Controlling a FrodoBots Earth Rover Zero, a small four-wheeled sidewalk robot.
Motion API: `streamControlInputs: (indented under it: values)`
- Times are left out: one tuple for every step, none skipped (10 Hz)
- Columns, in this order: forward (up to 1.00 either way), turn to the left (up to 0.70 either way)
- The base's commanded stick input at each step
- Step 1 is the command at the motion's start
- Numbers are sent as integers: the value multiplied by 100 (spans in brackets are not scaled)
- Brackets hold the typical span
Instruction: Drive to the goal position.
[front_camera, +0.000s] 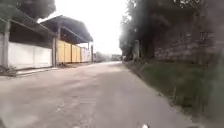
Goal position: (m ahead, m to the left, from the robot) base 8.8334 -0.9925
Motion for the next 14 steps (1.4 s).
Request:
streamControlInputs:
  values:
    - [85,0]
    - [85,0]
    - [85,-25]
    - [85,-33]
    - [85,-2]
    - [85,0]
    - [85,0]
    - [85,1]
    - [85,7]
    - [85,8]
    - [85,6]
    - [85,10]
    - [85,6]
    - [85,6]
